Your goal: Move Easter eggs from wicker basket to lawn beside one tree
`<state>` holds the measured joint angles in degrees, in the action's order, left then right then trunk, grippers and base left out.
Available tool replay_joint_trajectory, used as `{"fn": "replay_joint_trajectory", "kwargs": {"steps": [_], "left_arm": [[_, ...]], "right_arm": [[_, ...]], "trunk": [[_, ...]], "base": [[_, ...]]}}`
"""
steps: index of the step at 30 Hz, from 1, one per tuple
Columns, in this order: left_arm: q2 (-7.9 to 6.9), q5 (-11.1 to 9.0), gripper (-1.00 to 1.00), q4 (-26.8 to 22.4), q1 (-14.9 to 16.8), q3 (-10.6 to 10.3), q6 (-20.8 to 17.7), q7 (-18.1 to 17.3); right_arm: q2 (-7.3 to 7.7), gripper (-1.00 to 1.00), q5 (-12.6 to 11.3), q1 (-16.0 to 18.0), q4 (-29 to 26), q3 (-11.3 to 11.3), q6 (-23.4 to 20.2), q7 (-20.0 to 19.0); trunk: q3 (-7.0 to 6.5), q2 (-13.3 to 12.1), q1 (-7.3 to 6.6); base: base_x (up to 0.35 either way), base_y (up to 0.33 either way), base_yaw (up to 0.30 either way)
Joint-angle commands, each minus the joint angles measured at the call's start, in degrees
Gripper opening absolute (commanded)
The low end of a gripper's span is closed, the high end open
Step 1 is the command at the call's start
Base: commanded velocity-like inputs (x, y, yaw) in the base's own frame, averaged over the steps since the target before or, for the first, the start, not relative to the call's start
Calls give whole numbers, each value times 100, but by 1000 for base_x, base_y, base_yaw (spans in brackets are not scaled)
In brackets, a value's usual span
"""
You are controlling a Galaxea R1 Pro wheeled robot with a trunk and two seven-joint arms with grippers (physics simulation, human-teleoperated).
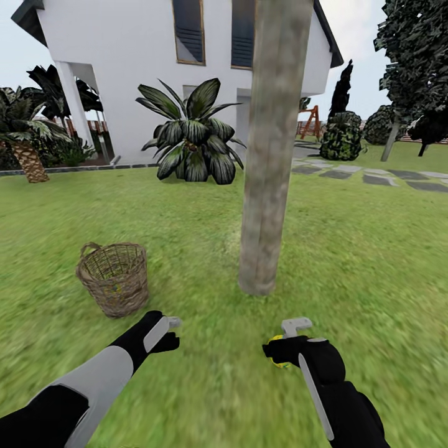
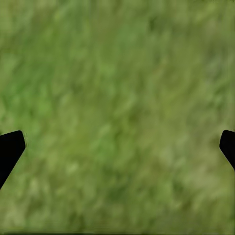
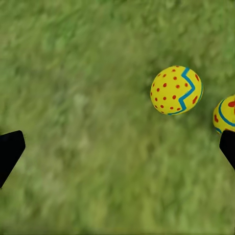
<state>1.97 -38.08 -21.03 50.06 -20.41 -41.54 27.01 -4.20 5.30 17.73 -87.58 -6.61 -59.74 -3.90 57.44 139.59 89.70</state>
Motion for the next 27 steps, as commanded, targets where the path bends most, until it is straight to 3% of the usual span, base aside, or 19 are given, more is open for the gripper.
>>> {"fn": "replay_joint_trajectory", "kwargs": {"steps": [1,27], "left_arm": [[-3,-60,100,-7,4,-42,-12,46],[-3,-59,100,-3,4,-50,-12,40]], "right_arm": [[-1,100,55,3,-6,0,-26,-41],[-3,100,63,3,-5,-7,-26,-32]], "trunk": [[-9,-39,-24],[-351,-1082,-595]], "base": [[0,0,187],[0,0,236]]}}
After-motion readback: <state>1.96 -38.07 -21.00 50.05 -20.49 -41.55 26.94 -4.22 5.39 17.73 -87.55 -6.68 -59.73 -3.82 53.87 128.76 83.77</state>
